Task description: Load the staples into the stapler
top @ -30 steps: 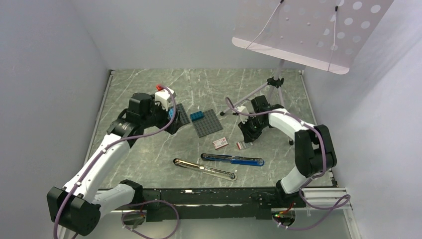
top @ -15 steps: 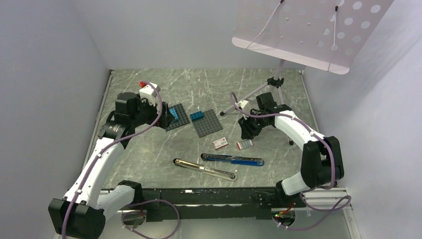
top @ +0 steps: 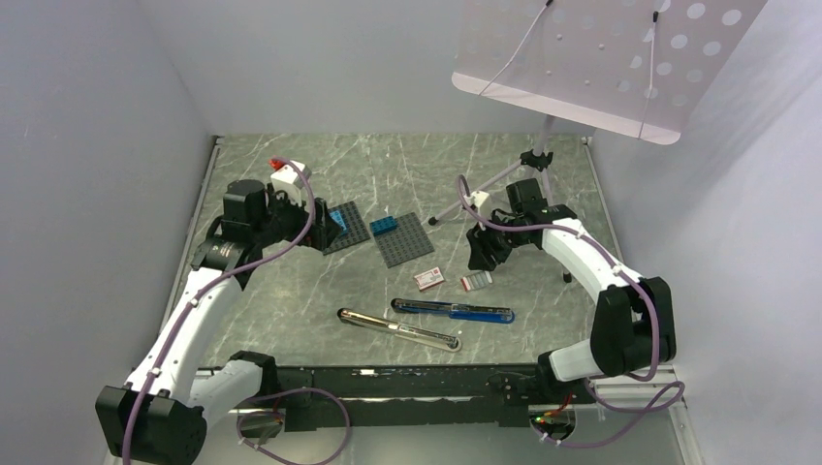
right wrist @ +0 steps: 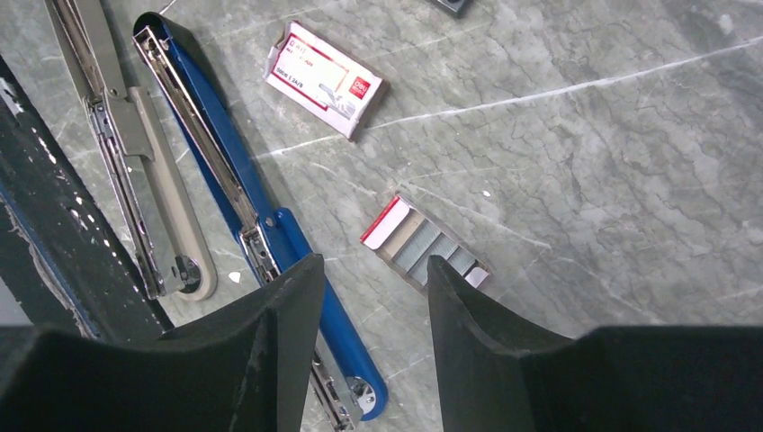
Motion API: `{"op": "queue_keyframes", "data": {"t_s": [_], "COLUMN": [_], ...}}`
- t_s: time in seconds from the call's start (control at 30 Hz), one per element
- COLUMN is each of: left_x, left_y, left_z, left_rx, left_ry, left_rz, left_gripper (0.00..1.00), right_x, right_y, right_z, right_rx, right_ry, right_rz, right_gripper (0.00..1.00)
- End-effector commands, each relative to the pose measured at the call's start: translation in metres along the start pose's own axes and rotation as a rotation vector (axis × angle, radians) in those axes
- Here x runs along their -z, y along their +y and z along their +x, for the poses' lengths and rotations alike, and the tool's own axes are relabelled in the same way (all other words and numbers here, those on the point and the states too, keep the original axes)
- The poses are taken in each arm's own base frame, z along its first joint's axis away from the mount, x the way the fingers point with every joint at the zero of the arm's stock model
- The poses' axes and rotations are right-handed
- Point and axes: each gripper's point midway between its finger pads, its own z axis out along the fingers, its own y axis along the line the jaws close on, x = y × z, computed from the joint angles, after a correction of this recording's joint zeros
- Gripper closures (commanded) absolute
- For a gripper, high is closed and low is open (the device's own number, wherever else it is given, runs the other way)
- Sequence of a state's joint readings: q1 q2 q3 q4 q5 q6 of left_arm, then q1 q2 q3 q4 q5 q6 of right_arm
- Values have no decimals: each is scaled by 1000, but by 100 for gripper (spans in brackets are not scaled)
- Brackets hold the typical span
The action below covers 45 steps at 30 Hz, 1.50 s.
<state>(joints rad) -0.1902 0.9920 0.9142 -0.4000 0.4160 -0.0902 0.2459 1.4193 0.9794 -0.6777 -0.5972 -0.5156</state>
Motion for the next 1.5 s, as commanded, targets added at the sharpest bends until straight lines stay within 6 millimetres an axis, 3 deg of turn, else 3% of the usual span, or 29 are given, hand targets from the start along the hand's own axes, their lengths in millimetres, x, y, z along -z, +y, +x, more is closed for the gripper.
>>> {"op": "queue_keyframes", "data": {"t_s": [0.0, 0.23, 0.4, 0.57, 1.3, 1.47], "left_x": [2, 0, -2, -3, -4, -4], "left_y": [-8, -11, -14, -15, -17, -18], "left_z": [-11, -9, -7, -7, -7, -6], "left_rx": [-15, -4, 11, 10, 10, 13], "left_ry": [-49, -45, -26, -25, -17, -15], "left_rz": [41, 64, 86, 95, 111, 114], "left_gripper": [1, 1, 1, 1, 1, 1], "right_x": [3, -2, -10, -21, -42, -46], "right_y": [3, -17, -35, -36, -39, -39], "right_z": [-10, 11, 23, 35, 58, 59], "right_rx": [21, -65, -96, -99, -100, -102], "right_ry": [-51, 21, 80, 152, 280, 291], "right_rz": [-16, 77, 139, 121, 125, 125], "right_gripper": [50, 53, 69, 82, 77, 80]}}
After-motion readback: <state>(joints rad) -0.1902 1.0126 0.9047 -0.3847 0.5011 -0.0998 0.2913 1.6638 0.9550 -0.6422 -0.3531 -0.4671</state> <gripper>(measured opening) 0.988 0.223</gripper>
